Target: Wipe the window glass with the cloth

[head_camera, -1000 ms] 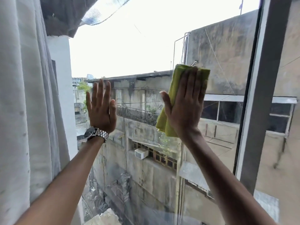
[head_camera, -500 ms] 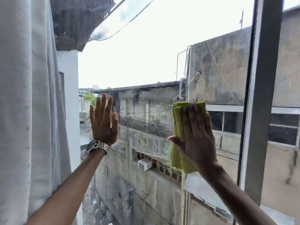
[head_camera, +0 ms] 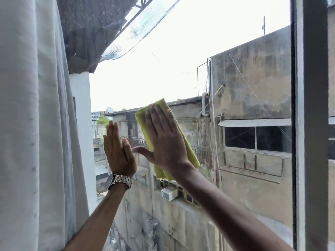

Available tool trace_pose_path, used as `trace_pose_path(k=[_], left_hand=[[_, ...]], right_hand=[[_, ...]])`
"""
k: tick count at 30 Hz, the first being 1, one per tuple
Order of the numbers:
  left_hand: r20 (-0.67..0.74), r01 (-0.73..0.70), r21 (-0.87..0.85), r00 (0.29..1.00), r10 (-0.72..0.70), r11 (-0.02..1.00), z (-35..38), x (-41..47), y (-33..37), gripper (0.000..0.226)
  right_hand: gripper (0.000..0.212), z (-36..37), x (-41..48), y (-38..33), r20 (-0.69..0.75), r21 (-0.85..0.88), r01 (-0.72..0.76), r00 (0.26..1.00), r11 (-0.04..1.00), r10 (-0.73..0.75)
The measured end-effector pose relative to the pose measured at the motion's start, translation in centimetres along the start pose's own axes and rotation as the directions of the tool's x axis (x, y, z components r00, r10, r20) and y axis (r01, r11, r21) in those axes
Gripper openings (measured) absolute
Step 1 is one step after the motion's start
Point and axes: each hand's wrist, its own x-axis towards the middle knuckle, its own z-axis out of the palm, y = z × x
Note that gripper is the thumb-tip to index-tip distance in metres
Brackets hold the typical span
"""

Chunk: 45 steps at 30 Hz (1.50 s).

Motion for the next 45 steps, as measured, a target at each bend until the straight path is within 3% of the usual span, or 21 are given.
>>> trace_pose_path(k=[6,9,13,20,22,24,28,30,35,38,40,43,45], left_hand=[[0.046,-0.007,0.069,0.999,0.004,0.998,-0.4,0.3,0.7,0.055],[0.118,-0.038,0.12,0.993,0.024,0.992,-0.6,0.4,1.2,0.057],[0.142,-0.044,0.158,0.99,0.022,0.986,-0.5,0.5,1.2,0.06],[0.084,-0.074,0.164,0.995,0.061,0.984,0.5,0.3,-0.2,0.058],[0.061,-0.085,0.146,0.995,0.077,0.986,0.6,0.3,-0.4,0.057],[0.054,-0.098,0.134,0.994,0.091,0.986,0.6,0.3,-0.3,0.056],[0.067,-0.07,0.133,0.996,0.061,0.989,-0.1,0.1,0.4,0.057],[0.07,-0.063,0.136,0.996,0.054,0.989,-0.3,0.2,0.9,0.058],[0.061,-0.07,0.143,0.996,0.061,0.987,-0.2,0.1,0.9,0.056],[0.089,-0.116,0.17,0.991,0.102,0.979,-0.1,0.3,0.7,0.057],[0.143,-0.219,0.14,0.969,0.199,0.966,-0.1,0.2,0.4,0.057],[0.171,-0.285,0.089,0.948,0.267,0.954,0.2,0.1,-0.1,0.057],[0.162,-0.288,0.082,0.948,0.273,0.954,0.3,0.2,-0.4,0.056]], right_hand=[[0.114,1.5,-12.5,0.5,0.159,-0.067,0.195,0.97,0.979,-0.183],[0.101,0.2,-15.9,3.1,0.145,-0.144,0.035,0.989,0.989,-0.014],[0.09,-1.0,-12.7,4.9,-0.007,-0.112,-0.275,0.961,0.955,0.276],[0.091,-1.0,1.9,4.4,-0.188,0.021,-0.434,0.883,0.901,0.43],[0.089,-0.5,3.1,2.9,-0.214,0.057,-0.384,0.897,0.921,0.387],[0.084,0.3,1.8,1.5,-0.206,0.063,-0.248,0.945,0.967,0.256],[0.08,2.0,-7.9,-1.0,-0.007,-0.017,0.116,0.993,0.993,-0.116],[0.08,1.9,-14.0,-0.6,0.082,-0.054,0.143,0.987,0.988,-0.139],[0.084,-0.6,-18.4,6.3,0.03,-0.159,-0.15,0.987,0.976,0.156],[0.087,-2.4,-12.4,9.7,-0.059,-0.115,-0.327,0.945,0.938,0.322],[0.085,-2.9,-6.8,10.2,-0.139,-0.051,-0.412,0.905,0.91,0.402],[0.085,-2.5,-0.3,8.5,-0.207,0.015,-0.503,0.844,0.864,0.495],[0.084,-1.3,0.9,5.8,-0.206,0.03,-0.423,0.884,0.906,0.419]])
